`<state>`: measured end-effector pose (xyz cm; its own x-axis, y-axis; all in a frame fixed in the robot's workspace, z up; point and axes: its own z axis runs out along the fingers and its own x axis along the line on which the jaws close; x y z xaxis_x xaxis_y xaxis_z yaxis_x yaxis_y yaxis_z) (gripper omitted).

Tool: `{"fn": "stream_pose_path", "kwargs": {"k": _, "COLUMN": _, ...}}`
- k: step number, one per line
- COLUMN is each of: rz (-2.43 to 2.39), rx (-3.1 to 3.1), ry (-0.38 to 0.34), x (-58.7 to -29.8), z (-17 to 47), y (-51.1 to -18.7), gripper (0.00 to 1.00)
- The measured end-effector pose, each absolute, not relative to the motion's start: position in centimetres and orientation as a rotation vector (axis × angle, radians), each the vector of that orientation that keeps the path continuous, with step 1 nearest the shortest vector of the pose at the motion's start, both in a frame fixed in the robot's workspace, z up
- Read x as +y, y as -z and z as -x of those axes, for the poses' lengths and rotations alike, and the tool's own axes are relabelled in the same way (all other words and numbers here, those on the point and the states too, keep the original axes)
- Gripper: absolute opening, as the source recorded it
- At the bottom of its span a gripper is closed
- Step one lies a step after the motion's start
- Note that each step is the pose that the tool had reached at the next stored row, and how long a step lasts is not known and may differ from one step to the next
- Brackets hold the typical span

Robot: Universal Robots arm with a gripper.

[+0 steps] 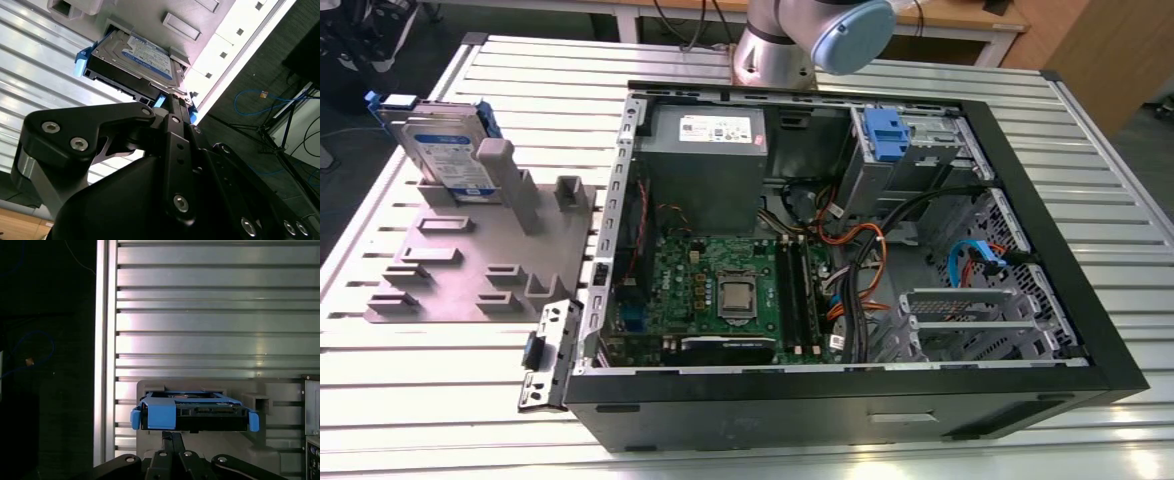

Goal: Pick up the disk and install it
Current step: 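Pick up the disk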

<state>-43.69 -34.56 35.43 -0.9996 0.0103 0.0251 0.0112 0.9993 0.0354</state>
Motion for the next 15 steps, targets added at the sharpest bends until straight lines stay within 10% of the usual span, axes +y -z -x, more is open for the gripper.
{"fn": "stream_pose_path", "kwargs": {"k": 15, "rz": -0.155, "rx": -3.110, "ry": 0.053, "x": -34.56, "z": 43.69, "y": -35.43, "gripper": 0.11}}
